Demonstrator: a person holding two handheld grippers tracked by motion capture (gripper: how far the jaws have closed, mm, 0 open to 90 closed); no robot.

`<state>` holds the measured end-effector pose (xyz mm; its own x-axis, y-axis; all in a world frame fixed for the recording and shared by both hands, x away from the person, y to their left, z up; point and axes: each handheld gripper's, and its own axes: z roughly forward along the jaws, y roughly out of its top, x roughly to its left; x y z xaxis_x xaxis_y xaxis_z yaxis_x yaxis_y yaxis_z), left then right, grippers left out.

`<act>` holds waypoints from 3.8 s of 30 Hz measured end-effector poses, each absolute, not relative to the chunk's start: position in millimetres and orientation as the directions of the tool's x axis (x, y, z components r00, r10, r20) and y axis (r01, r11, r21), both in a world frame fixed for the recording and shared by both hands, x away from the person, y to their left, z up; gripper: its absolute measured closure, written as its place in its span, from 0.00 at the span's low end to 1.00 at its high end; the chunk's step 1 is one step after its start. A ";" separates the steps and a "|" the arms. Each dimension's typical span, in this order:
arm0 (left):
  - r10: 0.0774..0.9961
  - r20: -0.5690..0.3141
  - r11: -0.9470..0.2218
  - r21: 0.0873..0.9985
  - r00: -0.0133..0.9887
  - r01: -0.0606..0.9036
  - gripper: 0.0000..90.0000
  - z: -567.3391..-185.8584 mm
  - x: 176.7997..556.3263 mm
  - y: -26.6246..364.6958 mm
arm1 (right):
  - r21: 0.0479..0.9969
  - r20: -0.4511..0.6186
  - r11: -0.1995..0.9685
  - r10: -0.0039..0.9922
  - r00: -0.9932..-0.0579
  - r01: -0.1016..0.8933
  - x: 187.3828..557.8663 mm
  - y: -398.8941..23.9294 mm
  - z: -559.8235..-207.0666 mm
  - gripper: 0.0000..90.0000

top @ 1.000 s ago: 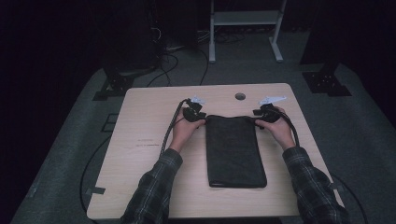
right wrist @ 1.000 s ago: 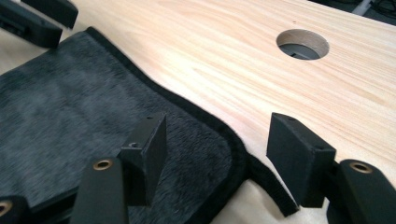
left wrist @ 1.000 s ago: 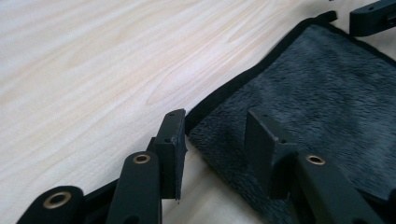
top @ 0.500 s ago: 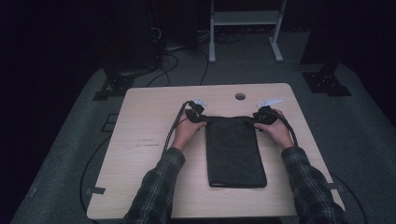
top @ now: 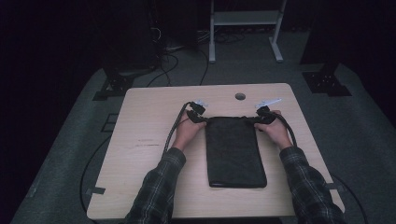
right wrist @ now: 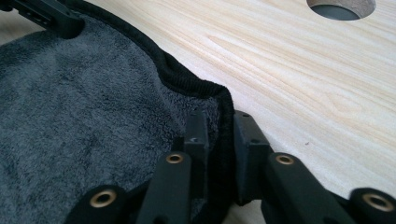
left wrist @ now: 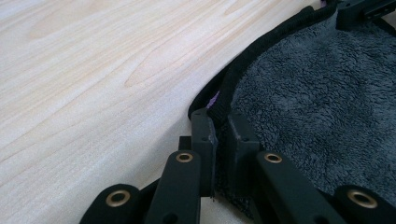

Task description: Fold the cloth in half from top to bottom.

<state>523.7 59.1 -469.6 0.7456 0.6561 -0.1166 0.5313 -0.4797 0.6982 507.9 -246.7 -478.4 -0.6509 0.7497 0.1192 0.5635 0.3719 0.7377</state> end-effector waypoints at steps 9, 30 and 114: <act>0.679 -0.096 -0.450 0.728 0.728 0.516 0.94 -455.4 525.1 65.6 | 0.753 0.101 0.344 0.782 -0.615 0.561 507.5 -240.6 -468.5 0.90; 0.560 -0.167 -0.396 0.806 0.811 0.439 0.94 -413.7 466.2 86.8 | 0.825 0.122 0.326 0.694 -0.709 0.461 459.9 -254.8 -430.0 0.90; 0.378 -0.213 -0.555 0.726 0.901 0.405 0.58 -457.1 326.6 87.2 | 0.759 0.061 0.524 0.534 -0.843 0.387 314.6 -254.3 -465.0 0.70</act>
